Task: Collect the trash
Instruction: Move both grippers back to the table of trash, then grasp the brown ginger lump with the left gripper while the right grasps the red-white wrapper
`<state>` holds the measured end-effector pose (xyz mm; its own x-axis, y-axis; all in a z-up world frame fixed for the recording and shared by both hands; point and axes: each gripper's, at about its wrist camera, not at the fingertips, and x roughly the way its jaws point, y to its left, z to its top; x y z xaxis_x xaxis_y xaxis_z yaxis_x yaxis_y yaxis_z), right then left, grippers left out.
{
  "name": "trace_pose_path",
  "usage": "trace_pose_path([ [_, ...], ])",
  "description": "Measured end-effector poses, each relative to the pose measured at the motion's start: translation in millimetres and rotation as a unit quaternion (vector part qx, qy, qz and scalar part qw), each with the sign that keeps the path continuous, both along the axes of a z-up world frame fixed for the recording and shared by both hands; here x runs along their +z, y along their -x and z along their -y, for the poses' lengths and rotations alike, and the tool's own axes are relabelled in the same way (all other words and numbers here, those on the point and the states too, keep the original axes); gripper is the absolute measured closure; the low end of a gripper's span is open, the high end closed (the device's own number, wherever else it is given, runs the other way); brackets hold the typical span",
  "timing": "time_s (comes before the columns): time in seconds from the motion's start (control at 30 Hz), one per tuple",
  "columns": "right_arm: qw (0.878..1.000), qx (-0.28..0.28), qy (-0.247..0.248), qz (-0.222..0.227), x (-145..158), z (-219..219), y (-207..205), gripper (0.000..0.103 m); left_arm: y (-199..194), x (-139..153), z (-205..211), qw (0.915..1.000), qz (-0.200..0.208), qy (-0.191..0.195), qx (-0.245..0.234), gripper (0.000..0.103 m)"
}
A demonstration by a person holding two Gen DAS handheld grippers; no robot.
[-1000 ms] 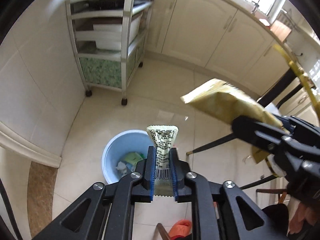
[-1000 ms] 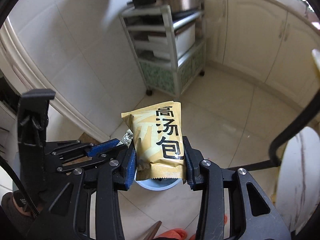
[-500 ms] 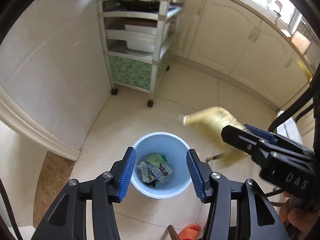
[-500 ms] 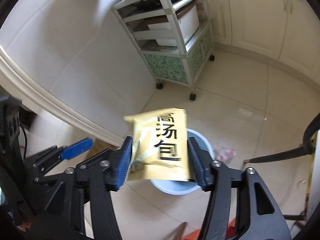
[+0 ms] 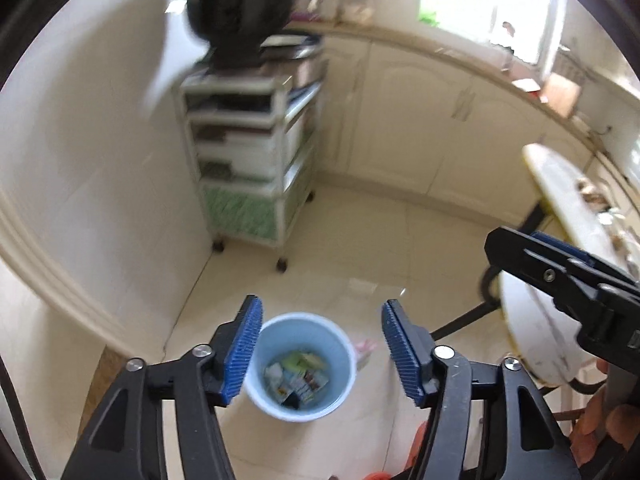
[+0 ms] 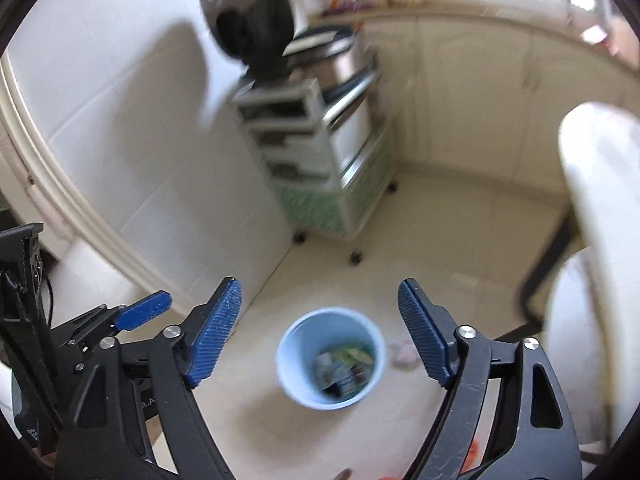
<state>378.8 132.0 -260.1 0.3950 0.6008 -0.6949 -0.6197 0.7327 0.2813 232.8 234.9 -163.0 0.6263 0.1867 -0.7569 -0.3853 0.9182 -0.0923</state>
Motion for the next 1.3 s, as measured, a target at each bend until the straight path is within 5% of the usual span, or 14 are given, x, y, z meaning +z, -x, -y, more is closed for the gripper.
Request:
trace_pose_path([
  [0.17, 0.997, -0.049, -0.005, 0.053, 54, 72, 2, 0.015, -12, 46, 71, 0.9964, 0.047, -0.023, -0.067, 0.035],
  [0.37, 0.987, -0.120, 0.021, 0.102, 88, 172, -12, 0.010, -49, 65, 157, 0.9847, 0.066, -0.036, -0.158, 0.028],
  [0.5, 0.977, -0.169, 0.074, 0.110, 87, 247, -31, 0.010, -83, 63, 220, 0.9733, 0.045, -0.049, -0.220, 0.028],
  [0.7, 0.973, -0.171, 0.142, 0.067, 46, 317, -74, 0.011, -135, 48, 278, 0.9607, 0.014, -0.060, -0.271, 0.027],
  [0.93, 0.981, -0.122, 0.150, 0.031, 12, 327, -102, 0.021, -198, 31, 290, 0.9542, -0.014, -0.067, -0.291, 0.027],
  [1.3, 0.983, -0.105, 0.153, 0.011, -4, 341, -117, 0.062, -287, -13, 306, 0.9517, -0.037, -0.051, -0.301, 0.027],
])
